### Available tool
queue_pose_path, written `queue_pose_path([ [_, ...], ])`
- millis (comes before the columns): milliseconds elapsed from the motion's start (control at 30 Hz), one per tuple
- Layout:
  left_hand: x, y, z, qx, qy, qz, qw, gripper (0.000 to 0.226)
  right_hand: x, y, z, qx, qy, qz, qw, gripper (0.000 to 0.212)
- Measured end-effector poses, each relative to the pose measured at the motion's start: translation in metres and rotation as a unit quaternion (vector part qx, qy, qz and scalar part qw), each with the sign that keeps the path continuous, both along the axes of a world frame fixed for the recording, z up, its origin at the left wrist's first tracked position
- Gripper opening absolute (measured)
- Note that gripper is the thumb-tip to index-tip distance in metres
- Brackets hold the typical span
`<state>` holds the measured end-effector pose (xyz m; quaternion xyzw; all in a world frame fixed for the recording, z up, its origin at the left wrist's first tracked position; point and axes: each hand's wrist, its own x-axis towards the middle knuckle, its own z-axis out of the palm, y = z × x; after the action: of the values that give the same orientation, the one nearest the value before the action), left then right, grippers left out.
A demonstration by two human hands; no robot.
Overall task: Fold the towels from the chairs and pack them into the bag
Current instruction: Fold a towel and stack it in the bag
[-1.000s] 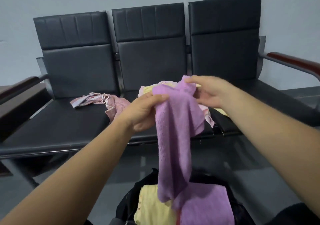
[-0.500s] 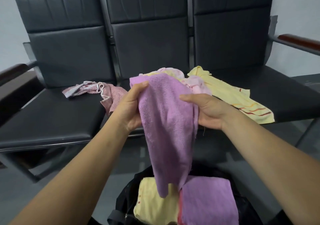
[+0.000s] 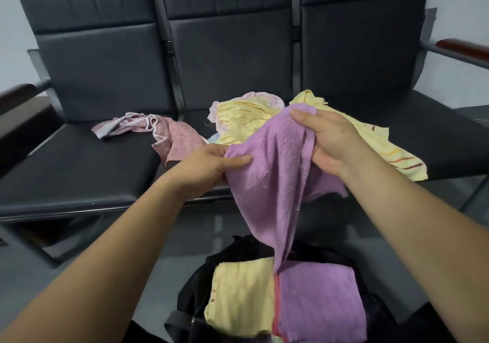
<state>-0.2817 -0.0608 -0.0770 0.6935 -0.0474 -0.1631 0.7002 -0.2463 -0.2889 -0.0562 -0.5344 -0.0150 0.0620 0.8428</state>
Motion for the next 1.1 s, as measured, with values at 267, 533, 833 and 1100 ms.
queue_pose_path([
  [267, -0.009, -0.02, 0.019, -0.147, 0.005, 0.094, 0.985, 0.042, -0.003, -0.009, -0.001, 0.107, 0.08, 0.099, 0.986, 0.041],
  [533, -0.008, -0.011, 0.023, -0.159, -0.041, 0.116, 0.98, 0.033, -0.009, 0.002, -0.017, -0.039, 0.058, 0.163, 0.984, 0.019],
  [833, -0.009, 0.011, 0.019, 0.059, -0.153, 0.108, 0.98, 0.016, -0.008, 0.002, -0.003, -0.005, 0.012, 0.027, 1.0, 0.027],
  [1100, -0.002, 0.007, 0.023, -0.117, -0.084, 0.163, 0.976, 0.019, -0.011, -0.003, 0.003, 0.02, 0.035, 0.121, 0.992, 0.021],
])
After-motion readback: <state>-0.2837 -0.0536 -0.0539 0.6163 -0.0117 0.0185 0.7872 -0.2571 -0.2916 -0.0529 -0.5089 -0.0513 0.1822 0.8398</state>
